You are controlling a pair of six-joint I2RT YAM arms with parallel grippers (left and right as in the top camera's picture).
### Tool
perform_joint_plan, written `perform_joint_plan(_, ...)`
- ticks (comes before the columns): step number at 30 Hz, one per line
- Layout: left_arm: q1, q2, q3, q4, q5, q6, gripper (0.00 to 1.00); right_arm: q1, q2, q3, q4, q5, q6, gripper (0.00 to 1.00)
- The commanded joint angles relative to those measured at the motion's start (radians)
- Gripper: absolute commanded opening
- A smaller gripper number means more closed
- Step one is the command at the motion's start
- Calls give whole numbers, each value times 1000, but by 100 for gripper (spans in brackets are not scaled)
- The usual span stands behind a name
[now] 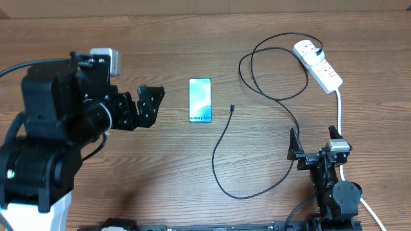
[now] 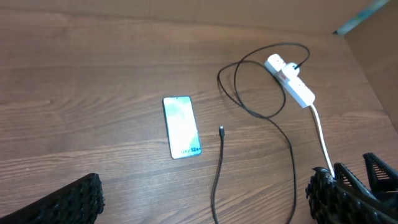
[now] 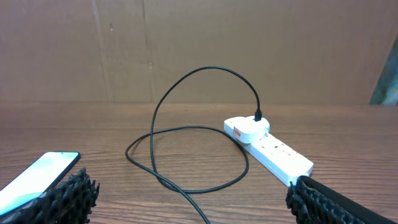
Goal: Plug charger to phone and switch on socket
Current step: 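Move the left gripper forward over the blue phone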
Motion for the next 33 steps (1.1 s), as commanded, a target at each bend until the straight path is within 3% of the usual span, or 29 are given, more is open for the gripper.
perform_joint_plan(1, -14, 41, 25, -6, 25, -26, 100, -4, -10, -10, 6, 9, -4, 100)
perform_joint_plan(4, -54, 77, 26, -27, 10, -30, 100, -4, -10, -10, 6, 10, -4, 100)
perform_joint_plan(17, -271, 327, 127, -188, -462, -207, 100, -4, -10, -10, 6, 9, -4, 100)
perform_joint_plan(22, -271, 414, 127, -152, -419, -218, 100, -4, -10, -10, 6, 9, -4, 100)
perform_joint_plan(29, -271, 525, 127, -106, -193, -270, 100, -4, -10, -10, 6, 10, -4, 100)
perform_joint_plan(33, -271, 586, 127, -68, -136, -269, 100, -4, -10, -10, 6, 10, -4, 100)
